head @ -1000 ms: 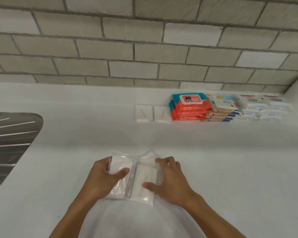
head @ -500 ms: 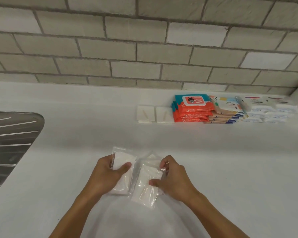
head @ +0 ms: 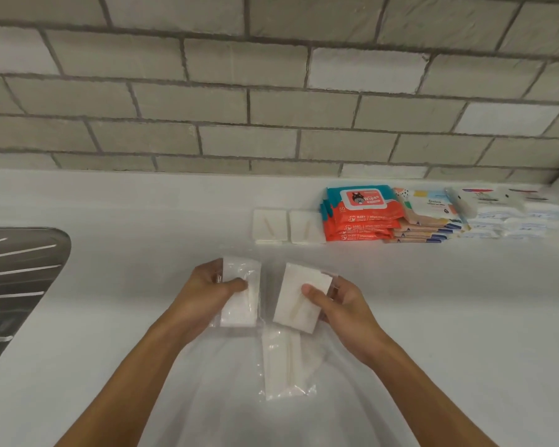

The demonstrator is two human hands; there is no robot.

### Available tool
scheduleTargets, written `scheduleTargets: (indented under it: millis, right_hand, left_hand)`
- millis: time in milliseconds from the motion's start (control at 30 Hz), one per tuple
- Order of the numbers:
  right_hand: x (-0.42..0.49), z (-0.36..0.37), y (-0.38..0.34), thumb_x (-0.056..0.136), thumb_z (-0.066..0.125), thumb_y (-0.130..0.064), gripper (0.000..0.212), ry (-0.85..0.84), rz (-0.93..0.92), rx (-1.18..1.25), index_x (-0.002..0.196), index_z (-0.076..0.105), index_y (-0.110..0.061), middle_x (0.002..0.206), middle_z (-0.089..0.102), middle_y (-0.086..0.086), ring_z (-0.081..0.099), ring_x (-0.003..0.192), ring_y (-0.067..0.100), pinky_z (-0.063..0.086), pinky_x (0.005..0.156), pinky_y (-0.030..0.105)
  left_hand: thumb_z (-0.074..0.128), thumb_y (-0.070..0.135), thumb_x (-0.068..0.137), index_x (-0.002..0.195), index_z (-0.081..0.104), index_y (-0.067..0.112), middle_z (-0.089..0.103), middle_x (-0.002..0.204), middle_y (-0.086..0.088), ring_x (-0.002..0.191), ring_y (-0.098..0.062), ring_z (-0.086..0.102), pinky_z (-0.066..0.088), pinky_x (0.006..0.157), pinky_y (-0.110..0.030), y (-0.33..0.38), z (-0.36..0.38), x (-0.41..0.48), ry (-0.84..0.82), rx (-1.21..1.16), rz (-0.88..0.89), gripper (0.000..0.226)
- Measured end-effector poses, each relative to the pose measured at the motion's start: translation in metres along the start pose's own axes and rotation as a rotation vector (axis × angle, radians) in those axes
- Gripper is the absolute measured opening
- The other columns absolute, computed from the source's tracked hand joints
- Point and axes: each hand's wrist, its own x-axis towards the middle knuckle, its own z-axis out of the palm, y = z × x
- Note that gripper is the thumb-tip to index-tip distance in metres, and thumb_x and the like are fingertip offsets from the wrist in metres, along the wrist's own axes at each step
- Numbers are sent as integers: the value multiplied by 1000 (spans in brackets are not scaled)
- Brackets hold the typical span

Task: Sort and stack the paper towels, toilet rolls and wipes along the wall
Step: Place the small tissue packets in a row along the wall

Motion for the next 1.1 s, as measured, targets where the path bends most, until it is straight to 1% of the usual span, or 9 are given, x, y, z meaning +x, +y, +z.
scheduleTargets:
  millis: [67,167,300,533,667,833,933,1033,1100]
  right_hand:
    - [16,-4,-7,90,67,-17,26,58,-48,-8,116,62,-20,106,74,-3,70,98,13,59,83,34]
    - [43,-8,-20,89,69,-21,30,112,-118,-123,117,60,-24,107,72,-7,70,94,7,58,78,24]
    - [82,-10,-38,90,68,-20,35,200,-182,-274,119,48,-24,106,63,-14,63,91,3,51,64,9]
    - [147,-5,-45,88,70,-17,58,313,-268,-522,135,36,-18,125,53,-5,56,114,14,50,95,27]
    - [164,5,-52,94,63,-22,63,428,-193,-894,145,27,-20,134,48,-1,55,119,18,47,91,22]
    - [193,9,-44,97,55,-14,59,303,-123,-807,147,24,-21,127,49,-2,50,115,11,37,81,1]
    - [210,9,-30,95,55,-12,67,287,-136,-963,148,17,-21,136,44,8,50,120,23,48,94,25]
    - [215,8,-23,94,60,-20,64,296,-136,-1358,144,21,-25,145,36,6,41,133,25,46,102,37]
    - [215,7,-20,94,58,-16,54,228,-193,-1381,141,30,-19,146,29,10,38,134,33,44,103,42]
  left_hand:
    - [64,-6,86,106,71,10,76,102,-9,94,-25,73,57,83,-34,12,1,17,-16,-19,15,26]
    - [64,-7,86,107,70,9,75,106,-13,100,-29,71,54,94,-42,27,6,48,-17,-50,26,27]
    - [69,-6,84,107,68,10,73,102,-10,95,-28,70,56,91,-42,43,14,91,17,-34,51,28]
    - [83,7,74,116,59,11,69,100,-12,92,-28,69,58,84,-42,42,29,157,160,105,31,48]
    - [86,20,71,123,55,15,66,105,-12,93,-27,67,59,83,-42,35,33,186,218,181,29,61]
    - [85,23,74,127,48,17,61,103,-8,93,-26,64,57,73,-34,31,40,206,250,268,41,66]
    - [83,22,76,130,46,14,58,100,-5,90,-23,59,51,66,-26,24,44,213,264,315,38,66]
    - [83,26,75,132,45,13,59,102,-4,94,-22,57,50,82,-29,15,46,218,277,373,37,70]
    - [84,30,74,131,44,12,61,112,-7,101,-25,59,50,89,-32,11,47,219,279,420,42,71]
